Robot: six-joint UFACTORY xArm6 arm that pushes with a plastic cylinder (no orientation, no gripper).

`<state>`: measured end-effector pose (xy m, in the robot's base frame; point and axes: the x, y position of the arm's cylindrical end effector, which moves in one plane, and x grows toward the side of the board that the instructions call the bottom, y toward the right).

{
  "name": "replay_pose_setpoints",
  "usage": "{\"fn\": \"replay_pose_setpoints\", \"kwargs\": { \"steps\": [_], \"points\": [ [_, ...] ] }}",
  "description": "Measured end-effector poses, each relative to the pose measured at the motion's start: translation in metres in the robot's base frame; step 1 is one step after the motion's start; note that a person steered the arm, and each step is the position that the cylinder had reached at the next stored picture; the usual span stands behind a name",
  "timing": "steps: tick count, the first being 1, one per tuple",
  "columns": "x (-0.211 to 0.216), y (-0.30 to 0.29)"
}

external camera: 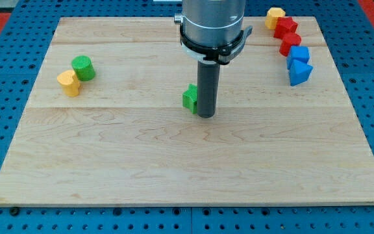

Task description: Push the green circle towards center right

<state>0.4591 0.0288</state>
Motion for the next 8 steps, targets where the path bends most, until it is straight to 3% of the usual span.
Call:
{"fn": "replay_pose_setpoints", "kwargs": {
  "steps": [3, 4, 5, 6, 8],
  "points": [
    [0.012, 0.011],
    [0.04, -0.041],
    [0.073, -0.16],
    [0.067, -0.313],
    [0.036, -0.333]
  ]
}}
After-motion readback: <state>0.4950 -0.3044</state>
